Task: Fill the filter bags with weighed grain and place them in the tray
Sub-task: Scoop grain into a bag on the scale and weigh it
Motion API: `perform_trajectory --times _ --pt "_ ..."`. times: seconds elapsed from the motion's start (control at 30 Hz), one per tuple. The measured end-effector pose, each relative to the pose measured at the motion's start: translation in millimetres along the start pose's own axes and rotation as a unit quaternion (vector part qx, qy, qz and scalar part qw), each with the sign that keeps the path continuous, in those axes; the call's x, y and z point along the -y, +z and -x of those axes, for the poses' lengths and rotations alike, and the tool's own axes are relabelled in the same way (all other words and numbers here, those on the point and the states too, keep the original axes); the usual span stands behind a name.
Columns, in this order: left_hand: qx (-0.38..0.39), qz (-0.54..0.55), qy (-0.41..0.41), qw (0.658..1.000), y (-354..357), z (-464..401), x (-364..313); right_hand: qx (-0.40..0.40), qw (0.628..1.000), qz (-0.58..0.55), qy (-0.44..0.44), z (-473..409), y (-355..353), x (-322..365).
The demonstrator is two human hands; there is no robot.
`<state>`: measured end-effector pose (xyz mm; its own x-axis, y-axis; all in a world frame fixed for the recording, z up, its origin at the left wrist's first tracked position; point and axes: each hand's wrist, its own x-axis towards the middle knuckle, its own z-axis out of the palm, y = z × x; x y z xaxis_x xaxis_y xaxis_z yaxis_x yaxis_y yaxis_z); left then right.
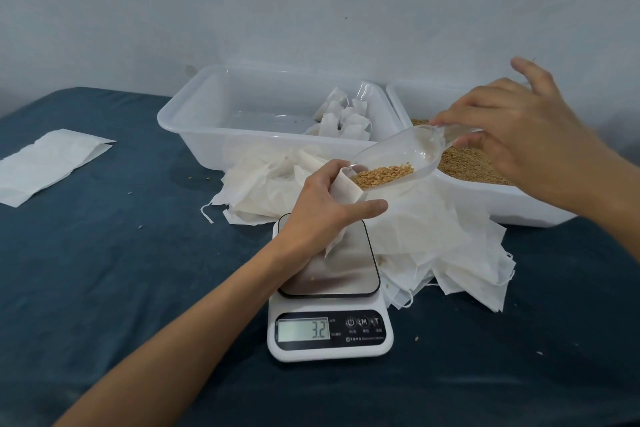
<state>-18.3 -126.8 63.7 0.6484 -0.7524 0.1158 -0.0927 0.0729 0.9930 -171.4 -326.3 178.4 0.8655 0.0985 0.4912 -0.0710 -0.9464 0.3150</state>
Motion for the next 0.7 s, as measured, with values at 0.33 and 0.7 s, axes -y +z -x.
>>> perform_trajectory --times 0.33,0.7 --pt "-0.006 -0.008 0.000 1.000 0.7 1.8 -2.7 0.002 1.000 0.000 0.002 -0.8 -0.1 1.0" --pt "-0.007 -0.003 -0.005 1.000 0.7 2.8 -3.7 0.001 1.000 -0.004 0.004 0.1 0.9 1.9"
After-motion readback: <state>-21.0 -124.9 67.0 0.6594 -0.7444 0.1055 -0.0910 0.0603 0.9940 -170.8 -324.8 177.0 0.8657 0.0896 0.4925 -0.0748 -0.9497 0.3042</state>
